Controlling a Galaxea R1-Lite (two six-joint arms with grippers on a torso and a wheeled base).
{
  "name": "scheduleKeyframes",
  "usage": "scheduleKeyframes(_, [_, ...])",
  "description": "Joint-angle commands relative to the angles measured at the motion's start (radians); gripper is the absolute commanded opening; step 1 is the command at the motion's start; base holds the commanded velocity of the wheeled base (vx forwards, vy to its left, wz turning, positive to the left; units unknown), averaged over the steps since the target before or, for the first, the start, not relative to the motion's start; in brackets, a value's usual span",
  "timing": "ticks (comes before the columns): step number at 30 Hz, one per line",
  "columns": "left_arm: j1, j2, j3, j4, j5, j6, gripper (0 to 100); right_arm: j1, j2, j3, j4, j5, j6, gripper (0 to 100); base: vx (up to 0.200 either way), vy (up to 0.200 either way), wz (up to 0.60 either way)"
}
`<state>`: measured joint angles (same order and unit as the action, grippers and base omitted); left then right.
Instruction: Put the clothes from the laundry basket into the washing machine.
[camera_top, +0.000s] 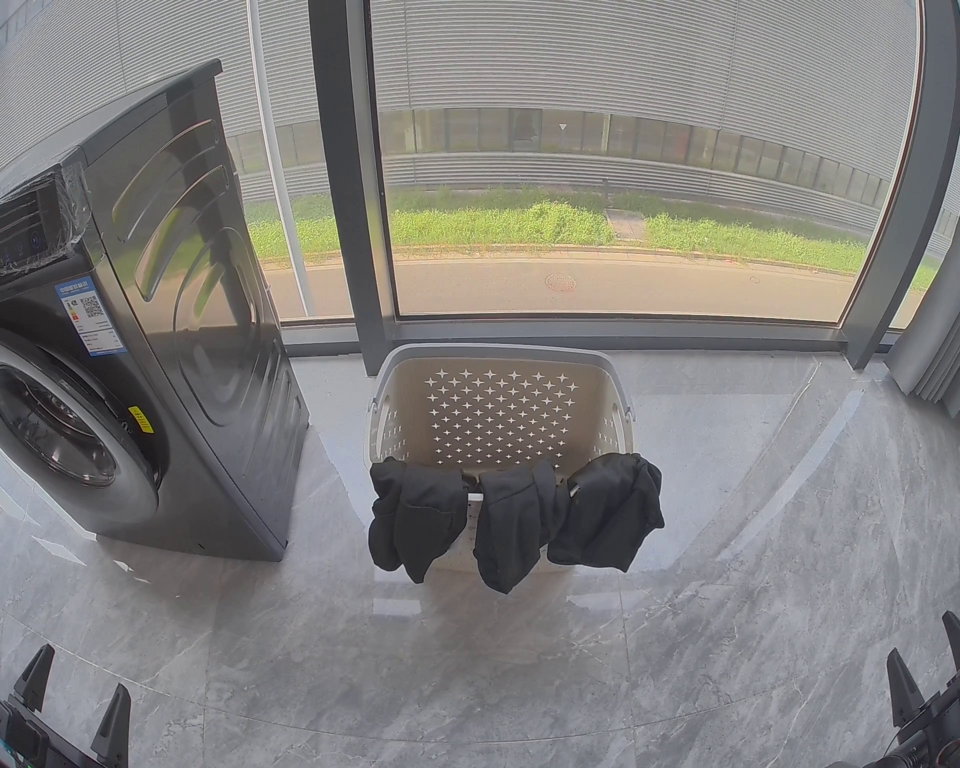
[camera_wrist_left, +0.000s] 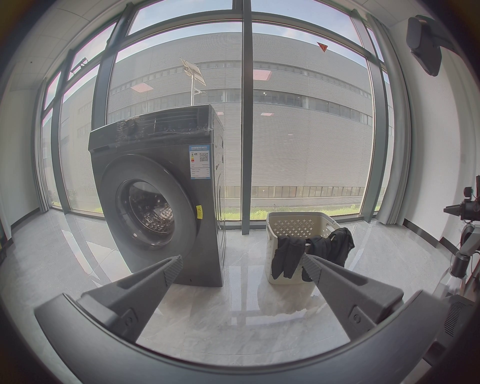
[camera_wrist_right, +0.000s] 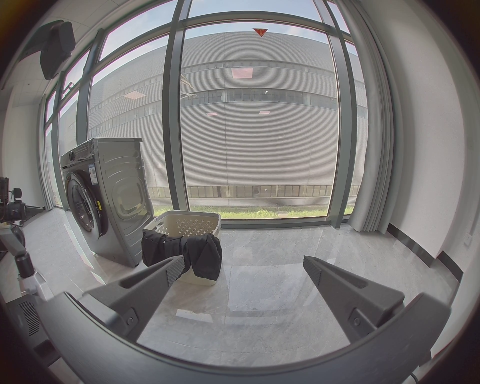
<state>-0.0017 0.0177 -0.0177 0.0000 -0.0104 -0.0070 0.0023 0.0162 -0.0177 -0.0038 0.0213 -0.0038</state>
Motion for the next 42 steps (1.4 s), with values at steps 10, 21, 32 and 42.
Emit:
scheduleKeyframes(10, [0.000,-0.018,0.015,-0.002,0.000,-0.002,100,0.001,-0.016,0.018,-0.001,0.000,-0.001,100,0.000,0.000,0.00])
scheduleKeyframes(21, [0.000,-0.018,0.015,-0.002,0.000,-0.002,100,0.001,-0.016,0.018,-0.001,0.000,-0.001,100,0.000,0.200,0.00])
scheduleKeyframes(32, [0.000,-0.018,0.015,-0.002,0.000,0.001,100,0.001,-0.016,0.018,-0.001,0.000,-0.001,100,0.018,0.018,0.00])
scheduleKeyframes(42, [0.000,-0.018,0.015,-0.002,-0.002,0.009,100,0.001,-0.016,0.018,-0.001,0.000,-0.001,100,0.160,0.000,0.00])
